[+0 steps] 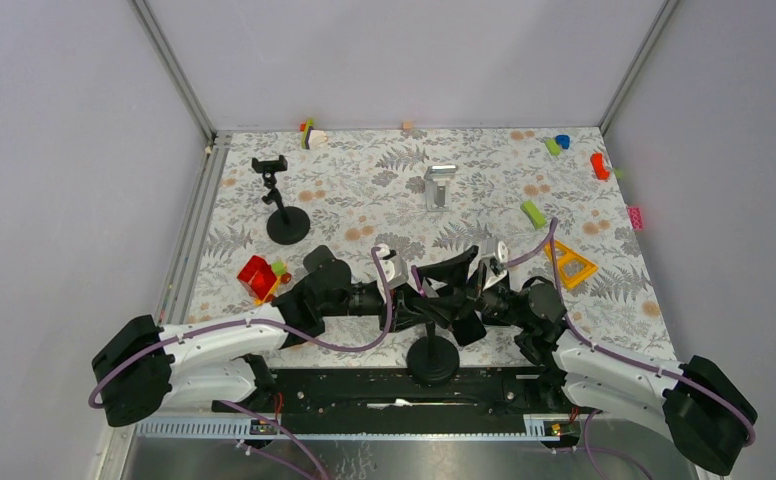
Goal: Remove the phone from the phone stand
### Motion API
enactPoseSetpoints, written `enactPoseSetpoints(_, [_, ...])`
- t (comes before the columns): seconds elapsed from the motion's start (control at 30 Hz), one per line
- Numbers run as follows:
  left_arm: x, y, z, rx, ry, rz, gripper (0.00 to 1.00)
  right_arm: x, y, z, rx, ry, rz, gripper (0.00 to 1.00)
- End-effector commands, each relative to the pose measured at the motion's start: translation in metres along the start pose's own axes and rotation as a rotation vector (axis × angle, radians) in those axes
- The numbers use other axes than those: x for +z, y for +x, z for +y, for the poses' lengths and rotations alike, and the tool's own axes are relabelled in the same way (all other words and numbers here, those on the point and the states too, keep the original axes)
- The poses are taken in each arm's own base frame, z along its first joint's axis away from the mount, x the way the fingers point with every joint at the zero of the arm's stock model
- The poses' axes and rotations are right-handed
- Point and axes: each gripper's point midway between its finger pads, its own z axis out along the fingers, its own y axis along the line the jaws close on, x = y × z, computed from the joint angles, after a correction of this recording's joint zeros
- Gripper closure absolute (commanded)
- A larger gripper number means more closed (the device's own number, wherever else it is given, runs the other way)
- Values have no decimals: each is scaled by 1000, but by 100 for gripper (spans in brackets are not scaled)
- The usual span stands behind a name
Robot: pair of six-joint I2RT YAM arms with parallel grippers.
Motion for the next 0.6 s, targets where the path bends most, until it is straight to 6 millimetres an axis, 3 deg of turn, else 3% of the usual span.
enactPoseSetpoints(0.0, [1, -78, 1, 86, -34, -248, 89, -5, 17, 54, 50, -244, 81, 100])
enactPoseSetpoints(0.07, [0, -81, 1, 86, -39, -253, 99, -6, 18, 54, 47, -242, 87, 100])
enactPoseSetpoints(0.23, [-2, -83, -2, 114, -30, -256, 100, -9, 19, 50, 6, -210, 116, 100])
enactPoseSetpoints(0.3, [-3, -80, -3, 132, -23, -243, 100, -11, 20, 46, -17, -186, 148, 84])
enactPoseSetpoints(0.47, [-4, -70, -7, 178, 9, -191, 100, -20, 24, 44, -94, -166, 258, 18])
enactPoseSetpoints(0.53, [-5, -67, -9, 195, 22, -176, 100, -24, 23, 46, -123, -174, 298, 3])
enactPoseSetpoints(0.57, [-5, -65, -10, 202, 28, -166, 100, -25, 21, 48, -133, -182, 313, 1])
